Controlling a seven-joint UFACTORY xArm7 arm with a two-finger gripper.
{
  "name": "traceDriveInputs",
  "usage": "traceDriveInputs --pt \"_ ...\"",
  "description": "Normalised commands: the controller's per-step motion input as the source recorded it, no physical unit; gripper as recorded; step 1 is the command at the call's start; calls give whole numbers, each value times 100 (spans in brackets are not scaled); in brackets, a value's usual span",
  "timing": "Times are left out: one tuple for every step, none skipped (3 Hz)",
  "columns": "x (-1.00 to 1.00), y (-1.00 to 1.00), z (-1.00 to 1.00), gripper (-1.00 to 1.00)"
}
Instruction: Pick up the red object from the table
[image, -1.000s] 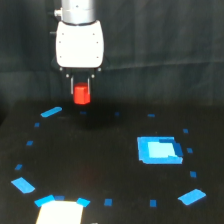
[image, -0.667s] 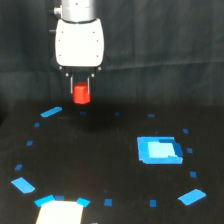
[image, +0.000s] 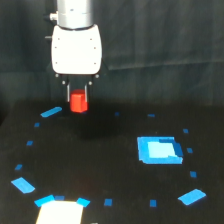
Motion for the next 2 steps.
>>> traceDriveInputs --pt "8 -14 -6 -69" --pt "-29 -51 31 -78"
